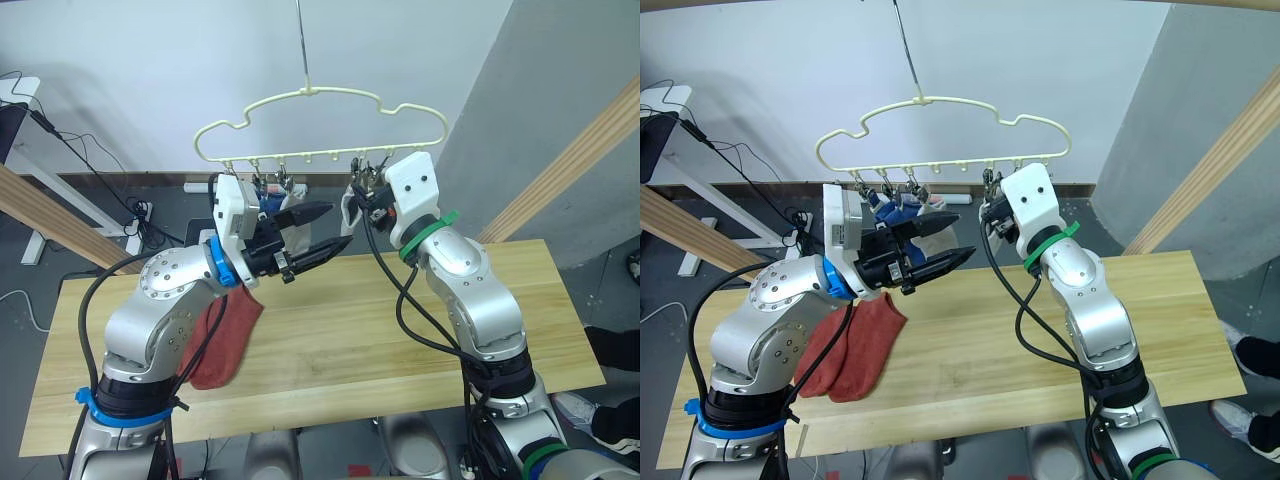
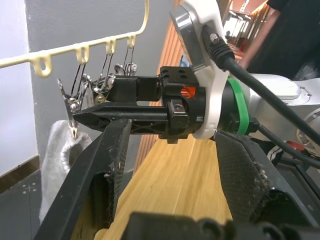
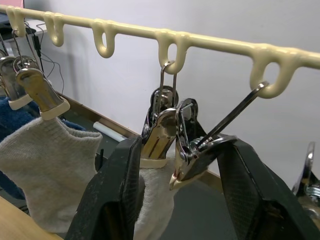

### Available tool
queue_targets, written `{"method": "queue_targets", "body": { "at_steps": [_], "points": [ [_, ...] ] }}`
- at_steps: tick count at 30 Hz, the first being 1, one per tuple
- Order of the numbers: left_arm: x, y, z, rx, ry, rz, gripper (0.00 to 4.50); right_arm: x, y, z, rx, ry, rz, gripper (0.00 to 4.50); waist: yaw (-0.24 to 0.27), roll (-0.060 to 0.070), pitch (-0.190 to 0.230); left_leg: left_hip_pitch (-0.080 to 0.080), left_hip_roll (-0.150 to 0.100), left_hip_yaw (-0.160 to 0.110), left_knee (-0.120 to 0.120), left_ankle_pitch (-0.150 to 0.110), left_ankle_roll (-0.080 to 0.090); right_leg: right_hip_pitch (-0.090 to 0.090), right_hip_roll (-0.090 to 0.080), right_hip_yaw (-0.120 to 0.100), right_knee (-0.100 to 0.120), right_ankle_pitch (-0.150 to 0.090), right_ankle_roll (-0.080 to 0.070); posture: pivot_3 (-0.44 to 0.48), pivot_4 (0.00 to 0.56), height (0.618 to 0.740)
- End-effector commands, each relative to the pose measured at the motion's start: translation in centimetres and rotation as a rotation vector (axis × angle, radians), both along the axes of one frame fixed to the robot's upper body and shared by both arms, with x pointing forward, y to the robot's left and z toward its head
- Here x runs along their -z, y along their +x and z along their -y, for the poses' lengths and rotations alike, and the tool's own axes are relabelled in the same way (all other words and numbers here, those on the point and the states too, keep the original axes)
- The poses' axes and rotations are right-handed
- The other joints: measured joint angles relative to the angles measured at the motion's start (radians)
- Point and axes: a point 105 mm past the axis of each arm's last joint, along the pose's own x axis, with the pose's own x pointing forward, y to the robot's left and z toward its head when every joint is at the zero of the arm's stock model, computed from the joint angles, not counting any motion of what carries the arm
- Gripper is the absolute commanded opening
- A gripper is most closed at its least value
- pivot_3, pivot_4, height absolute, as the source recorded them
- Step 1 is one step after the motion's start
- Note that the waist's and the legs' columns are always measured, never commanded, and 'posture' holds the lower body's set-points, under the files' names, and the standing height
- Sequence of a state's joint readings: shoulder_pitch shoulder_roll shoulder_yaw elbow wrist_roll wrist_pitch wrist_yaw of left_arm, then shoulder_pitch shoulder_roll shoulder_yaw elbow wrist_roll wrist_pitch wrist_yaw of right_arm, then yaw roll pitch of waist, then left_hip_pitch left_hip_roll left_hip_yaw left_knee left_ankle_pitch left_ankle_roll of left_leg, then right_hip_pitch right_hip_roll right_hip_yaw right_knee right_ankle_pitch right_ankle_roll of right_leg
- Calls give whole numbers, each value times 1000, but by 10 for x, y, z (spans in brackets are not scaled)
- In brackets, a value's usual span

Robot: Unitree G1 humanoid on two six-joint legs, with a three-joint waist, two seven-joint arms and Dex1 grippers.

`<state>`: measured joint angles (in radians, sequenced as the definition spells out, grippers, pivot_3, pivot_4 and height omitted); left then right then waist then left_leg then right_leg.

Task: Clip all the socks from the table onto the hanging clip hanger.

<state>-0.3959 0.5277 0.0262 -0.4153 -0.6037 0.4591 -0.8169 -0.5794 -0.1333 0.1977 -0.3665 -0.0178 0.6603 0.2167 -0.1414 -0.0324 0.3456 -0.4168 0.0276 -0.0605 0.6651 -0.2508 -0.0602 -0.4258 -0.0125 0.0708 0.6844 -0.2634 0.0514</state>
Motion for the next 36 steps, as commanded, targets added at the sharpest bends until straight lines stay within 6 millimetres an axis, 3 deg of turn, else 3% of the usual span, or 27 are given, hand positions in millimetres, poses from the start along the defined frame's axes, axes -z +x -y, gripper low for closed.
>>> {"method": "queue_targets", "body": {
  "at_steps": [1, 14, 18, 24, 29, 36],
  "points": [
    [-5, -5, 2, 11, 14, 38, 2944, -15, -7, -3, -26, 29, 61, 2332, 0, 0, 0, 0, 0, 0, 0, 0, 0, 0, 0, 0, 0, 0, 0, -206, 273, 737],
    [-3, -6, 2, 14, 17, 39, 2944, -14, -19, -15, -154, 35, 77, 2332, 0, 0, 0, 0, 0, 0, 0, 0, 0, 0, 0, 0, 0, 0, 0, -207, 272, 737],
    [-3, -5, 2, 14, 19, 38, 2944, -11, -20, -10, -149, 5, 76, 2332, 0, 0, 0, 0, 0, 0, 0, 0, 0, 0, 0, 0, 0, 0, 0, -208, 271, 737],
    [-3, -6, 2, 16, 14, 35, 2944, -7, -17, 13, -27, -13, 54, 2332, 0, 0, 0, 0, 0, 0, 0, 0, 0, 0, 0, 0, 0, 0, 0, -211, 271, 737],
    [-4, -6, 1, 25, 0, 27, 2944, 0, -25, 18, 14, 2, 17, 2332, 0, 0, -1, 0, 0, 0, 0, 0, 0, 0, 0, 0, 1, 0, 0, -218, 274, 737],
    [-6, -4, 2, 26, 2, 30, 2944, 2, -23, 22, 104, 27, 11, 2332, -1, 0, -1, 1, 0, 0, 2, 0, 0, 0, 0, 0, 3, 0, 0, -223, 273, 737]
  ]
}}
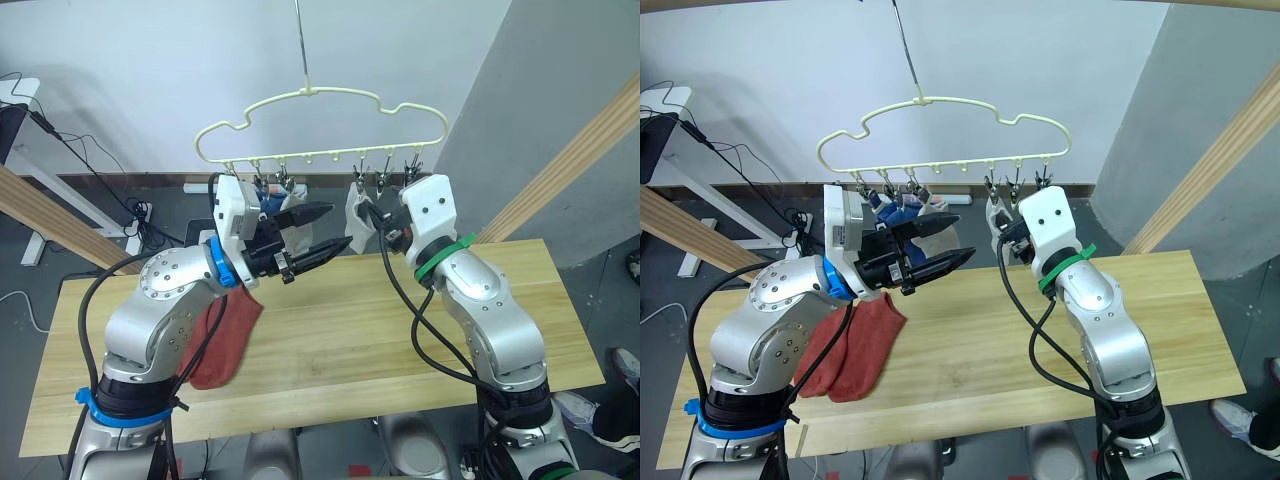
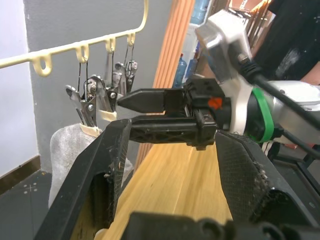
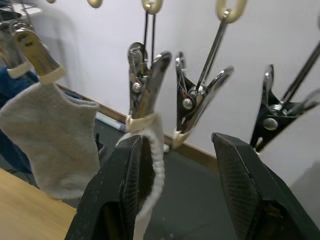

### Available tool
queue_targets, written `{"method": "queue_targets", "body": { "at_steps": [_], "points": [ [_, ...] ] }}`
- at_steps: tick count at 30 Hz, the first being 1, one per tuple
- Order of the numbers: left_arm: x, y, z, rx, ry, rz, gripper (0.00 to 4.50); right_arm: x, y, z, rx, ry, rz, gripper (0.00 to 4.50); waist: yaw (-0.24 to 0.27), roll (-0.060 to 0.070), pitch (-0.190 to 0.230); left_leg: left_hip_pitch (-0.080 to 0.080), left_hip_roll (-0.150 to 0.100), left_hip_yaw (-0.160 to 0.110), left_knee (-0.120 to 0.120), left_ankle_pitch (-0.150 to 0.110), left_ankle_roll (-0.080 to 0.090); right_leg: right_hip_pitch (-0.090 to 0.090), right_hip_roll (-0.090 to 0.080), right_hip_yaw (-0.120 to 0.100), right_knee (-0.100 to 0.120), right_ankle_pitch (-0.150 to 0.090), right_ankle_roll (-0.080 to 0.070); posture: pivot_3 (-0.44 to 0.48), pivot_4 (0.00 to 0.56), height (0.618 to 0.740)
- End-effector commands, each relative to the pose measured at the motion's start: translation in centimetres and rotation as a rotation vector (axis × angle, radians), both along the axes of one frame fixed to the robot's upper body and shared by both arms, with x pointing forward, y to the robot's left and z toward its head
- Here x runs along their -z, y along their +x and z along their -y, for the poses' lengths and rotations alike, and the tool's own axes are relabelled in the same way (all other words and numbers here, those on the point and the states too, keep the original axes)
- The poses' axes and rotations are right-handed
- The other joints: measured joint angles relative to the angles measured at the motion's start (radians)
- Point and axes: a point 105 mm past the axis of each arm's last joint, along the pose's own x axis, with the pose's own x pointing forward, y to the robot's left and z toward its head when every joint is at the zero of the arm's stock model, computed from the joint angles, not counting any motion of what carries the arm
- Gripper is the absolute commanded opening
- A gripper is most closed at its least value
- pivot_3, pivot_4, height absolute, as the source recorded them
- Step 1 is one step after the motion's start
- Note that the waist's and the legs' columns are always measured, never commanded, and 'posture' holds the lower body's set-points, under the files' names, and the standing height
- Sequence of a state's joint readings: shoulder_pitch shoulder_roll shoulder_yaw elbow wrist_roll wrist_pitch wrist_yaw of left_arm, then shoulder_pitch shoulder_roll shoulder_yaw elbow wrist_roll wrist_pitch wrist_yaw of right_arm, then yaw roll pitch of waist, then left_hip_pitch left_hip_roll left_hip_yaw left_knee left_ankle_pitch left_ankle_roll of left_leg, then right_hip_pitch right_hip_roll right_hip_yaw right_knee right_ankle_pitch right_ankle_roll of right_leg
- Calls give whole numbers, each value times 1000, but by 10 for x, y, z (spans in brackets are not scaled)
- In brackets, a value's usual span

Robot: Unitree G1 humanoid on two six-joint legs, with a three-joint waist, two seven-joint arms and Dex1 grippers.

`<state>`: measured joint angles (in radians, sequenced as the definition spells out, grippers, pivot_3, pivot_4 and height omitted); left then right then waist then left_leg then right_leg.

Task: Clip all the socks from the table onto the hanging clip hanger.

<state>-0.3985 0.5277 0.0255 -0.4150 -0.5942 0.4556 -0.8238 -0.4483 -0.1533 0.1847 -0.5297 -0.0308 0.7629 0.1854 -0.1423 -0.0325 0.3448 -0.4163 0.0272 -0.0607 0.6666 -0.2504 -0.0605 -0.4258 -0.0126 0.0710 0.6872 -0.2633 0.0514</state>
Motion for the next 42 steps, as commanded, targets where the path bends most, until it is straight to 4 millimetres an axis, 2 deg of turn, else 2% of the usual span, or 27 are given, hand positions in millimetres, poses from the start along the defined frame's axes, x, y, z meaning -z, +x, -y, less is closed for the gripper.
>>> {"method": "queue_targets", "body": {
  "at_steps": [1, 11, 20, 31, 42],
  "points": [
    [-6, -4, 2, 25, -4, 24, 2944, -16, -4, 1, 33, 24, 71, 2332, 0, 0, 0, 0, 0, 0, 0, 0, 0, 0, 0, 0, 1, 0, 0, -223, 273, 737],
    [-7, -2, 3, 30, 2, 29, 2944, -26, 9, -4, 60, 68, 93, 2332, -1, 0, 0, 1, 0, 0, 0, 1, 0, 0, 0, 0, 2, 0, 0, -226, 268, 737],
    [-6, -2, 3, 31, 7, 30, 2944, -31, 12, -8, 95, 111, 104, 2332, -1, 0, 0, 0, 0, -1, 0, 1, 0, 0, 0, 0, 2, 0, 0, -226, 270, 737],
    [-5, -2, 3, 35, 13, 29, 2944, -35, 12, -7, 124, 205, 78, 2332, -1, 0, 0, 1, 0, -1, 0, 1, 0, 0, 0, 0, 2, 0, 0, -229, 270, 737],
    [-5, -2, 4, 39, 15, 28, 2944, -41, 4, -17, 114, 301, 39, 2332, -3, 0, 0, 0, 0, -1, 0, 1, 0, 0, 0, 0, 2, 0, 0, -232, 266, 737]
  ]
}}
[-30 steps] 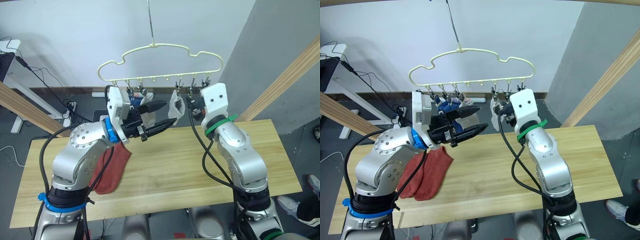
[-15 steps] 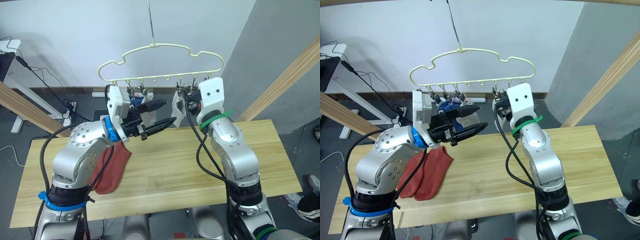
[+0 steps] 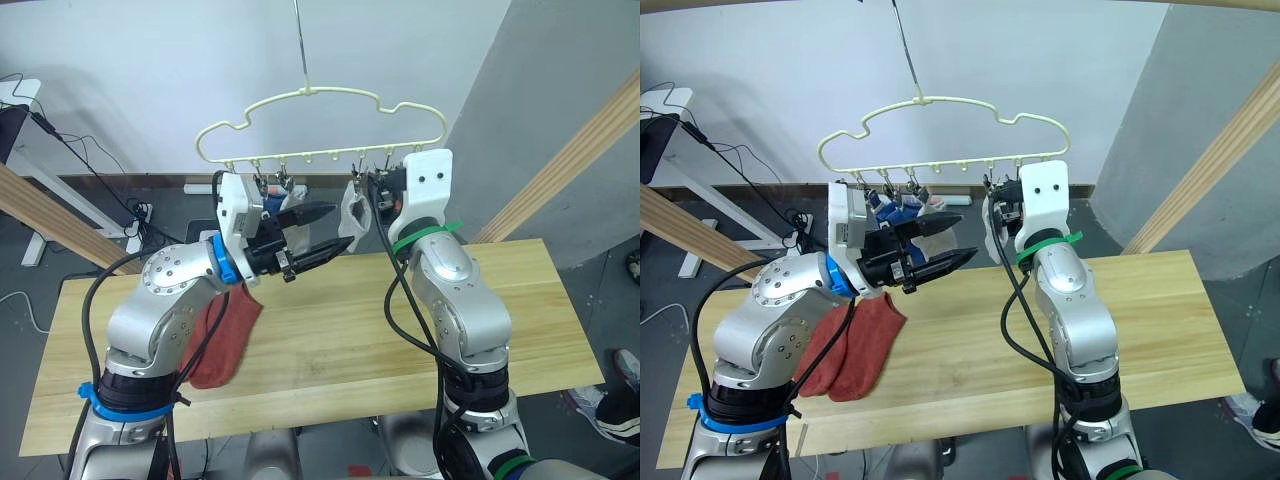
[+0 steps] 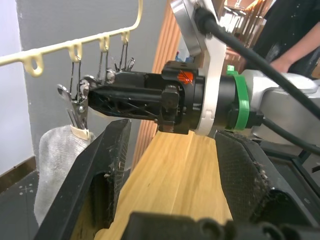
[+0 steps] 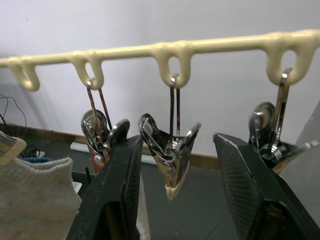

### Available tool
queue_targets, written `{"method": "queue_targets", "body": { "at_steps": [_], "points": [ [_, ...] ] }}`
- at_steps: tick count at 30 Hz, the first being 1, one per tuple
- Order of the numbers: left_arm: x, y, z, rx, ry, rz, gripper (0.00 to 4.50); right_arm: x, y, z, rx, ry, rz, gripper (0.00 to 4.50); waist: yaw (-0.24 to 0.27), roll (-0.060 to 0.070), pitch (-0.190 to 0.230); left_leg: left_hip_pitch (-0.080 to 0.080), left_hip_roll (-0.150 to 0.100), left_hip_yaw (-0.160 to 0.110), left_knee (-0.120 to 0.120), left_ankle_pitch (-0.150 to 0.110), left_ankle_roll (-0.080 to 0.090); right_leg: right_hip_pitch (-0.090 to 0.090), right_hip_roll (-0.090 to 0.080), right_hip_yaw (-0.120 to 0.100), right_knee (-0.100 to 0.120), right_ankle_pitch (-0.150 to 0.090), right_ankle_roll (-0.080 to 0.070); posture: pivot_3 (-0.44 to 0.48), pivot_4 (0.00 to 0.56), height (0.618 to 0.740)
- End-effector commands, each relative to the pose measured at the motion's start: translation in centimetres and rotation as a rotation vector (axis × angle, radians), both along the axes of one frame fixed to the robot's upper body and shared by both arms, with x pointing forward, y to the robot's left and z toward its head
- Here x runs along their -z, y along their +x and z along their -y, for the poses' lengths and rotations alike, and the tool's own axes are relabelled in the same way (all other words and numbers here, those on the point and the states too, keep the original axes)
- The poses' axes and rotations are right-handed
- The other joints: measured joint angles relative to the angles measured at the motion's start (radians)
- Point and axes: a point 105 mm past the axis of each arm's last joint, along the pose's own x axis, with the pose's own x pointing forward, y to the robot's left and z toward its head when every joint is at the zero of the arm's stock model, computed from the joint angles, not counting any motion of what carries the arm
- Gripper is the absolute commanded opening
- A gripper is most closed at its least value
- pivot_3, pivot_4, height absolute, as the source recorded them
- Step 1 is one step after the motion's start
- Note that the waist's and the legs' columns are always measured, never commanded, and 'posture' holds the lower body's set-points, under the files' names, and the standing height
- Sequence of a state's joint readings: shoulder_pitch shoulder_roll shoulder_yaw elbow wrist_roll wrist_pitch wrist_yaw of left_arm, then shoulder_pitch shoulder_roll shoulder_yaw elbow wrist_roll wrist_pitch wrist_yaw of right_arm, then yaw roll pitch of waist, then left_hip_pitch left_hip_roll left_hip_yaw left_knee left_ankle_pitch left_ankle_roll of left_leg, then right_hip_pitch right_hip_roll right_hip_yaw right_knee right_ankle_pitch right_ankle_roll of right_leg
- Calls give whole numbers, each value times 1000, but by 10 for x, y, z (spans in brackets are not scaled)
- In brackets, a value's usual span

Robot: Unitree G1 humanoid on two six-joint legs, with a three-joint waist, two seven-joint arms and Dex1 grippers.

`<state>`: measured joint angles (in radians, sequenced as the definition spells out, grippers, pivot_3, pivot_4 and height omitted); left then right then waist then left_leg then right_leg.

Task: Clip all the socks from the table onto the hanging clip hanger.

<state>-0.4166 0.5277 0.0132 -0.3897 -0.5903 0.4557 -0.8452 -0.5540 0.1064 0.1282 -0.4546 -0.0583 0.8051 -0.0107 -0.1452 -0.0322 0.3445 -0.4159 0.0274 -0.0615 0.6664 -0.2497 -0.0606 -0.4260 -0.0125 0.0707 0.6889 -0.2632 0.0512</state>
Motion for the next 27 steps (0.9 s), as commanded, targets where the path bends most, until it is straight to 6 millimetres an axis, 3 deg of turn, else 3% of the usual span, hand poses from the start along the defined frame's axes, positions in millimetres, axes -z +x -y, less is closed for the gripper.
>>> {"method": "queue_targets", "body": {
  "at_steps": [1, 27],
  "points": [
    [-6, -4, 1, 19, 5, 37, 2944, -20, -11, -3, -13, 55, 61, 2332, 0, 0, 0, 0, 0, 0, 0, 0, 0, 0, 0, 0, 0, 0, 0, -232, 266, 737],
    [-4, -4, 3, 24, 9, 35, 2944, -32, -23, -22, -58, 119, 68, 2332, -5, 0, 0, 0, 0, 0, 0, 0, 0, 0, 0, 0, 0, 0, 0, -238, 265, 737]
  ]
}}
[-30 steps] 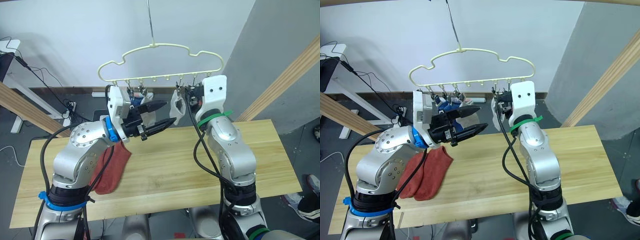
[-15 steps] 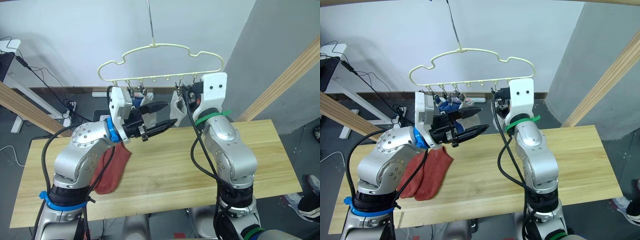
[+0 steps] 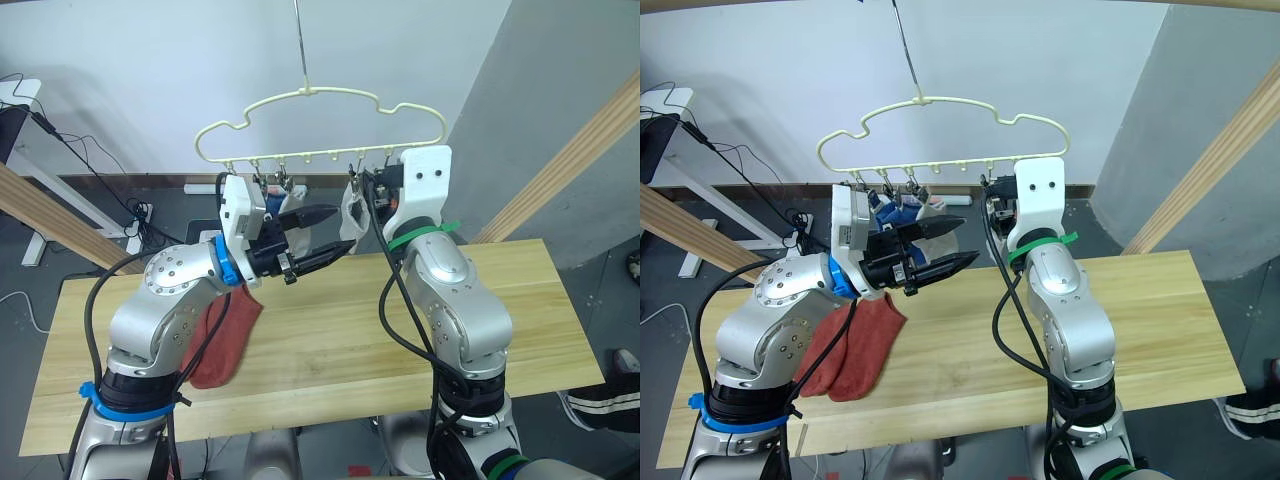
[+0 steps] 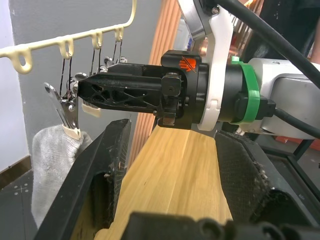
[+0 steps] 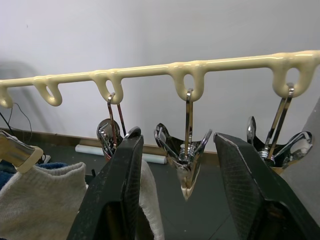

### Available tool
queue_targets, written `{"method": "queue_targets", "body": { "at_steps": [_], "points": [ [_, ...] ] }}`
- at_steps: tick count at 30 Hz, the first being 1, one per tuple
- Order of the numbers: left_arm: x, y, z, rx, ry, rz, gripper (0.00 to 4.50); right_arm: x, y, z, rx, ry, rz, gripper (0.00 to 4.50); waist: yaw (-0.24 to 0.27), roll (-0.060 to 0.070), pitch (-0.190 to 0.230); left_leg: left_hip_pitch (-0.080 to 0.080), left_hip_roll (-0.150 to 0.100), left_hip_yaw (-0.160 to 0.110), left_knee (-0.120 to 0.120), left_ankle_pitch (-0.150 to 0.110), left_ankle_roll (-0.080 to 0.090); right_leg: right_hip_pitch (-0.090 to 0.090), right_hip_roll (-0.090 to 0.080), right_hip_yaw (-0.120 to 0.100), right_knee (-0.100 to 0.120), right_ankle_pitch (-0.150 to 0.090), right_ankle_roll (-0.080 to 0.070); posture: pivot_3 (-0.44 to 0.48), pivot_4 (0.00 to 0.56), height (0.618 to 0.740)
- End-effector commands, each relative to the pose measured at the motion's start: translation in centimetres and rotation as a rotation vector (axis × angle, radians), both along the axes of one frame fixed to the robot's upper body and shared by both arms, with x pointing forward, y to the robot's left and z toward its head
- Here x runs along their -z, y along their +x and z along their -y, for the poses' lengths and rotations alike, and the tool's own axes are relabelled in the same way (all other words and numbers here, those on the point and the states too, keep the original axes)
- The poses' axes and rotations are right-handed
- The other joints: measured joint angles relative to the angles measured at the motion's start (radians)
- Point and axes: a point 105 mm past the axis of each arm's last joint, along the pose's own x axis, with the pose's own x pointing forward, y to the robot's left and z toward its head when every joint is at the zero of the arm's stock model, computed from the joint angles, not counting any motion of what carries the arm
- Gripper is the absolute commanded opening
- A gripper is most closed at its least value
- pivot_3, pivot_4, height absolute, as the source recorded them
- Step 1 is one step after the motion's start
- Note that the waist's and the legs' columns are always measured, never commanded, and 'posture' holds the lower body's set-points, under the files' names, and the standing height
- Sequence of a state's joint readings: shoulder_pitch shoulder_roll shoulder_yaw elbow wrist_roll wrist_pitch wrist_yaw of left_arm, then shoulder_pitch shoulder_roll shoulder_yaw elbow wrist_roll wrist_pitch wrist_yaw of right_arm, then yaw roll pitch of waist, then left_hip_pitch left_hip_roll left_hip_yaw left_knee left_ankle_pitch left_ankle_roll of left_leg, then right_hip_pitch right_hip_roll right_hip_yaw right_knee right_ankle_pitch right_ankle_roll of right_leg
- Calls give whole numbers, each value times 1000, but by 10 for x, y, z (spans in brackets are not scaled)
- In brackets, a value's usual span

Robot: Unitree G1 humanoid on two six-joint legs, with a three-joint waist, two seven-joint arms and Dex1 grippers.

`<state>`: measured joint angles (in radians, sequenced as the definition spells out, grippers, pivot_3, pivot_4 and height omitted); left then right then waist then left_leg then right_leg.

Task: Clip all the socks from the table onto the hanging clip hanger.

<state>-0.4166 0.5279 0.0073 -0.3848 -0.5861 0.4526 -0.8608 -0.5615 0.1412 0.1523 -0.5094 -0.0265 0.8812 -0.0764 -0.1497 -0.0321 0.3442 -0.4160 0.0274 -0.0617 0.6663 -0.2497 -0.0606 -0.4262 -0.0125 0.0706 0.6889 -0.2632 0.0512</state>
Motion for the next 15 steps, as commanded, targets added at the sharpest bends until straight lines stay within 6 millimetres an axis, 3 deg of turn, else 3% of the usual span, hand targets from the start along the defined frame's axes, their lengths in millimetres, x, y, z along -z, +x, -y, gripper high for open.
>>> {"method": "queue_targets", "body": {
  "at_steps": [1, 11, 15],
  "points": [
    [-6, -3, 2, 9, 1, 38, 2944, -28, -15, -15, -57, 79, 92, 2332, 0, 0, 0, 0, 0, 0, 0, 0, 0, 0, 0, 0, 0, 0, 0, -237, 266, 737],
    [-5, -3, 1, 7, 5, 35, 2944, -30, -16, -18, -62, 86, 102, 2332, -1, 0, 0, 0, 0, 0, 0, 0, 0, 0, 0, 0, 0, 0, 0, -236, 266, 737],
    [-4, -3, 1, 6, 7, 34, 2982, -31, -16, -16, -51, 86, 117, 1390, -1, 0, 0, 0, 0, 0, 0, 0, 0, 0, 0, 0, 0, 0, 0, -236, 266, 737]
  ]
}}
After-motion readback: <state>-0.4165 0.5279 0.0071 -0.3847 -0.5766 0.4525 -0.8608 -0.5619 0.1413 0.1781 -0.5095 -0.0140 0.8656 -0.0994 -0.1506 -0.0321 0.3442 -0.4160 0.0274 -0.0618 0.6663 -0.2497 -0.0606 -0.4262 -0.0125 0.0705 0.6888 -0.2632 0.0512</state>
